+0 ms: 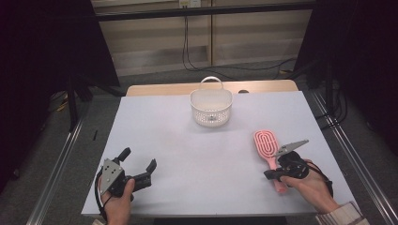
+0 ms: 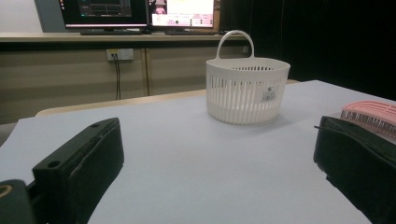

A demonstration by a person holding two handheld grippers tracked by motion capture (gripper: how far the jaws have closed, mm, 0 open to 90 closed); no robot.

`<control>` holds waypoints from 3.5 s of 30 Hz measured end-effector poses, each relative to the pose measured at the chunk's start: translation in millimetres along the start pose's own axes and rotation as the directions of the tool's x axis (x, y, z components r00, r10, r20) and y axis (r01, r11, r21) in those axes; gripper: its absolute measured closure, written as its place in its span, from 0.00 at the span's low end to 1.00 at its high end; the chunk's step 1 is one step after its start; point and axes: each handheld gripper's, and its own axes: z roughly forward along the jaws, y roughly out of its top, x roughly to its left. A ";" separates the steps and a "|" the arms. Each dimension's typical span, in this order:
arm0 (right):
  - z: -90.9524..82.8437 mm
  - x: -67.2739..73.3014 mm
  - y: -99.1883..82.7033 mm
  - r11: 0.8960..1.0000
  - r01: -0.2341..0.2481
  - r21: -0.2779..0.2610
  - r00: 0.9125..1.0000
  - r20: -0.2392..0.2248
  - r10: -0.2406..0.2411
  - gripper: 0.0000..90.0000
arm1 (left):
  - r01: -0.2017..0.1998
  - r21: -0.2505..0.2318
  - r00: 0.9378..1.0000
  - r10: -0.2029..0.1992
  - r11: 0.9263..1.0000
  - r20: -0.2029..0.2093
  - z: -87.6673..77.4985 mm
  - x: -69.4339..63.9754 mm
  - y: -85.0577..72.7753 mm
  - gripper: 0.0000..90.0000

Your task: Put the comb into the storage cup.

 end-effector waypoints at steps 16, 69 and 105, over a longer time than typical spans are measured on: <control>-4.2 -3.2 -6.7 1.000 -0.013 0.011 1.000 -0.001 0.013 1.00 | -0.001 0.000 1.000 0.001 1.000 -0.002 -0.1 0.2 -0.1 0.02; -18.2 -7.0 -10.5 0.990 0.043 -0.133 0.999 0.016 -0.041 1.00 | 0.010 0.008 1.000 -0.010 1.000 -0.005 0.5 1.6 -0.8 0.02; -30.5 -20.1 -2.6 0.953 -0.006 -0.302 0.991 0.124 0.045 0.15 | 0.010 0.012 1.000 -0.010 1.000 0.000 1.0 1.3 -0.9 0.02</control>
